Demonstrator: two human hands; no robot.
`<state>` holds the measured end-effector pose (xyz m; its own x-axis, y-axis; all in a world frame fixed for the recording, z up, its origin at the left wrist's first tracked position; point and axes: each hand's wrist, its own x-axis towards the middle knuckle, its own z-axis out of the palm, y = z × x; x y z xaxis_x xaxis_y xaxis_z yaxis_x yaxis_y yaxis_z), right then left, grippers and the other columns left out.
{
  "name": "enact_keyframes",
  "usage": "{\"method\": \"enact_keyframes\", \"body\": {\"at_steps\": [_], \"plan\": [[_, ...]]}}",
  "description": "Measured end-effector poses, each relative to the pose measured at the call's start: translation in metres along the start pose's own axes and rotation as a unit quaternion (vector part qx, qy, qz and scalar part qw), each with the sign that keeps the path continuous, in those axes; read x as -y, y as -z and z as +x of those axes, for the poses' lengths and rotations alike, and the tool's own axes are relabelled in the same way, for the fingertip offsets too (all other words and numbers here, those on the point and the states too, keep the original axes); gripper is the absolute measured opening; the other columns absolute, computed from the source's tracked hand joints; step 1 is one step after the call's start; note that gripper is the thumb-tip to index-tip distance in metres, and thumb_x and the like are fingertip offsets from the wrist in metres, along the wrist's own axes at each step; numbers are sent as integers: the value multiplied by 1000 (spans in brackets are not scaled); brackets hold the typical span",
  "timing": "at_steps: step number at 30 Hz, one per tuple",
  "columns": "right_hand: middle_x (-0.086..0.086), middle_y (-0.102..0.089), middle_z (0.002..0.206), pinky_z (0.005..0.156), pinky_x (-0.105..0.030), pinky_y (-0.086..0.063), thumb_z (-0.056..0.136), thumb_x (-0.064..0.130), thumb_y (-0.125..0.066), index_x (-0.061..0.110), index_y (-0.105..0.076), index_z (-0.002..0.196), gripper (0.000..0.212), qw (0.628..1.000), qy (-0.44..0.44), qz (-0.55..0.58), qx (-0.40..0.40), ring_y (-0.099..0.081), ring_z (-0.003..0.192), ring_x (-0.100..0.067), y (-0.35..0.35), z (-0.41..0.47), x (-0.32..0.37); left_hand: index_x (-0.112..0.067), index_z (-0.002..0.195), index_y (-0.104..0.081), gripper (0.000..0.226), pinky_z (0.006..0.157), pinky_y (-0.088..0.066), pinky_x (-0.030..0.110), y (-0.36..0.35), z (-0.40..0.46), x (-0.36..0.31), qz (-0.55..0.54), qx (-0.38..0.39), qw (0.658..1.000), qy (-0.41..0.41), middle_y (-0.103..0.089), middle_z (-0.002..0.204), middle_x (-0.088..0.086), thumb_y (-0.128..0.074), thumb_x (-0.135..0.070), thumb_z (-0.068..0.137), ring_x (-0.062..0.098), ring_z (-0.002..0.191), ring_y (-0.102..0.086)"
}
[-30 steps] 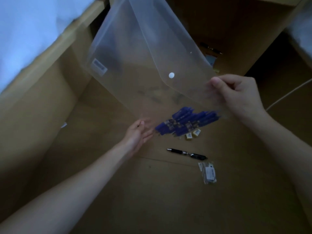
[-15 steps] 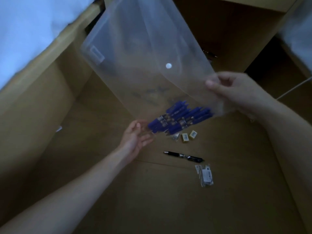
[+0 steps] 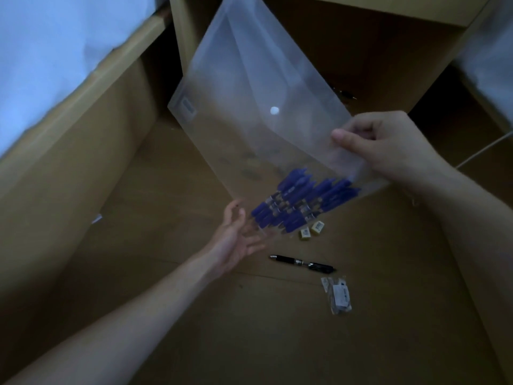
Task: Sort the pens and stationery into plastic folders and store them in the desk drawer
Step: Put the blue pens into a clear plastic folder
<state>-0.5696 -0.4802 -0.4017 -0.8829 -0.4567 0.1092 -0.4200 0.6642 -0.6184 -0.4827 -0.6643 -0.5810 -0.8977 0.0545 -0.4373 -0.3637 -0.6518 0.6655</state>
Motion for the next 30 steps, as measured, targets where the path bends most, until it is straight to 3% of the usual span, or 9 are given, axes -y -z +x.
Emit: {"method": "enact_keyframes", "body": {"at_steps": [4,7,9,11,14,17,21,26,30], "plan": [[10,-67,91,73,-7,-49,89,26,-52,26,-61,97,12,990,30,140,-16,-63,86,5,5,-7,-3,-22,104,-38,11,67,-58,43,5,0,-3,-29,-23,999,-29,-65,105,14,-29,-15,103,30,82,-71],[8,-69,101,80,-15,-52,74,40,-55,26,-60,105,35,966,32,255,21,-65,98,-5,15,-16,-11,-20,97,-36,13,70,-56,46,4,-1,-8,-25,-34,998,-39,-66,99,13,-29,-11,103,28,77,-71],[5,-67,102,77,-13,-52,72,42,-54,29,-59,105,36,977,15,209,50,-64,97,-5,15,-21,-18,-21,96,-36,14,72,-55,49,1,-1,-9,-29,-31,998,-42,-66,99,12,-29,-11,103,29,80,-71],[1,-65,97,68,-10,-52,82,31,-51,28,-59,98,18,989,6,140,36,-65,86,-4,8,-23,-24,-20,96,-35,14,74,-55,51,-2,-1,-10,-37,-29,998,-44,-66,104,13,-27,-12,103,31,86,-69],[8,-62,87,62,-4,-47,94,19,-46,25,-60,93,15,996,11,71,-60,-63,74,7,0,-24,-19,-21,99,-36,13,77,-54,52,-8,-1,-9,-43,-22,997,-54,-63,111,13,-26,-13,103,30,92,-68],[19,-56,86,70,-3,-45,96,27,-43,24,-59,99,17,988,66,-10,-141,-58,81,11,5,-23,-3,-23,101,-39,15,74,-57,49,-22,-1,-7,-78,-1,994,-70,-69,105,7,-26,-17,104,28,93,-69],[21,-57,89,77,-19,-52,93,34,-45,29,-59,99,16,987,78,-18,-137,-60,90,2,4,-19,0,-25,101,-39,16,75,-54,50,-25,6,-11,-85,-21,992,-94,-68,103,4,-25,-20,104,24,91,-69],[15,-60,90,74,-16,-50,91,37,-49,25,-62,101,21,986,96,-8,-138,-60,85,-2,4,-23,-2,-27,97,-41,20,73,-53,48,-17,11,-22,-83,-45,987,-131,-71,88,-4,-23,-22,105,17,83,-69],[10,-59,86,66,-16,-49,92,28,-54,18,-63,100,16,986,90,1,-139,-58,78,-2,-4,-21,-4,-25,102,-39,19,75,-53,52,-24,15,-25,-115,-46,984,-129,-66,104,3,-20,-21,105,22,95,-65]]}}
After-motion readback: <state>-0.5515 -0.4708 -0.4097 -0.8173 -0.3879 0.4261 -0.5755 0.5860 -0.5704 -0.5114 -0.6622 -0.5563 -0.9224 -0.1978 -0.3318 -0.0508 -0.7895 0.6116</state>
